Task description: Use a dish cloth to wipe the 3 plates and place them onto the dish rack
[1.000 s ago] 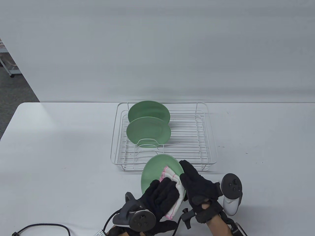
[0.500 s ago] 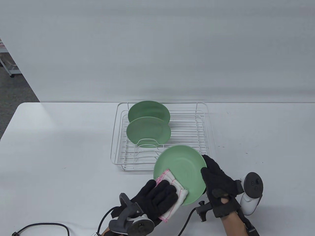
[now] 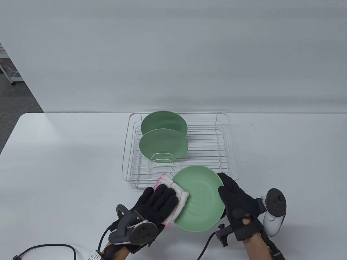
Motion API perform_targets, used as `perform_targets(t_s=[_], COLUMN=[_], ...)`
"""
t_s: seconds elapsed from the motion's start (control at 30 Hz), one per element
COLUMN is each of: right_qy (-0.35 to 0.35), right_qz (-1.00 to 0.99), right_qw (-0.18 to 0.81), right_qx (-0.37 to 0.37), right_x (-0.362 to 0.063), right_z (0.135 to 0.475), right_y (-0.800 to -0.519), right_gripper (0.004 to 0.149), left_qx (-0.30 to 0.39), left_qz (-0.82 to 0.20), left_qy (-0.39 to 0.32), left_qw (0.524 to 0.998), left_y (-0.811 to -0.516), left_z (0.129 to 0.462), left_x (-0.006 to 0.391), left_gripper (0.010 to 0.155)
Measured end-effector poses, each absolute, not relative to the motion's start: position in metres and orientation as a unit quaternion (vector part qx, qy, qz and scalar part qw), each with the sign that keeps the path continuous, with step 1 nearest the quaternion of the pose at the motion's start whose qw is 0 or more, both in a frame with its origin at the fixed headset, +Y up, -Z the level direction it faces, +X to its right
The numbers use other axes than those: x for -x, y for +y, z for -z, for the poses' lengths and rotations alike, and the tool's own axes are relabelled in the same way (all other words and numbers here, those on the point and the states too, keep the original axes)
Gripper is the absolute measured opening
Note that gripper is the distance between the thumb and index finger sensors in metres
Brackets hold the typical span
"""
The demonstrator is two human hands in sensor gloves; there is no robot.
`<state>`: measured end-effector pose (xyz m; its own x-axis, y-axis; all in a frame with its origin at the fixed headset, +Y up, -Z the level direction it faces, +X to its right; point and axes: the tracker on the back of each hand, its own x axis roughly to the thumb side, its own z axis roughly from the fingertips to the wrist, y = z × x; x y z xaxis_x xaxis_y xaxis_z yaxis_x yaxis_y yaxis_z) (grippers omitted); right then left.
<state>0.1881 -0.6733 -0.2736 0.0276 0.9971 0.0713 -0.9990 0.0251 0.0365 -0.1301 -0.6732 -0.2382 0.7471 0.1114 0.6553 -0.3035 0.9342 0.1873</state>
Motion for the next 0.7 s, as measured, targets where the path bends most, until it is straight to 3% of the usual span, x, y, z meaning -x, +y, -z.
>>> perform_targets(t_s=[0.1, 0.17, 0.3, 0.4, 0.47, 0.5, 0.63, 0.7], right_qy=[0.038, 0.069, -0.014, -0.071, -0.126, -0.14, -0.247, -0.262], right_qz=[-0.664, -0.648, -0.746, -0.797, -0.852, -0.863, -0.914, -0.925], right_qw=[0.747, 0.758, 0.665, 0.599, 0.507, 0.483, 0.31, 0.254], right_qx=[0.023, 0.025, 0.017, -0.016, -0.039, -0.044, -0.085, -0.104], right_x=[-0.191, -0.19, -0.186, -0.172, -0.153, -0.148, -0.102, -0.083], right_z=[0.271, 0.271, 0.282, 0.3, 0.314, 0.316, 0.336, 0.344], right_y=[-0.681, -0.677, -0.647, -0.616, -0.592, -0.587, -0.562, -0.56], right_gripper=[0.075, 0.079, 0.067, 0.06, 0.061, 0.053, 0.048, 0.046], left_qx=[-0.152, -0.153, -0.153, -0.123, -0.108, -0.106, -0.118, -0.118], left_qz=[-0.227, -0.334, -0.551, -0.697, -0.738, -0.745, -0.735, -0.741], left_qy=[-0.301, -0.264, -0.178, -0.127, -0.109, -0.104, -0.084, -0.085], left_qw=[0.913, 0.892, 0.801, 0.695, 0.657, 0.651, 0.663, 0.655], left_y=[-0.661, -0.653, -0.655, -0.666, -0.672, -0.674, -0.676, -0.675], left_z=[0.244, 0.249, 0.262, 0.271, 0.275, 0.276, 0.278, 0.278], left_x=[0.151, 0.171, 0.215, 0.242, 0.254, 0.258, 0.267, 0.268], left_gripper=[0.066, 0.066, 0.064, 0.064, 0.065, 0.065, 0.064, 0.064])
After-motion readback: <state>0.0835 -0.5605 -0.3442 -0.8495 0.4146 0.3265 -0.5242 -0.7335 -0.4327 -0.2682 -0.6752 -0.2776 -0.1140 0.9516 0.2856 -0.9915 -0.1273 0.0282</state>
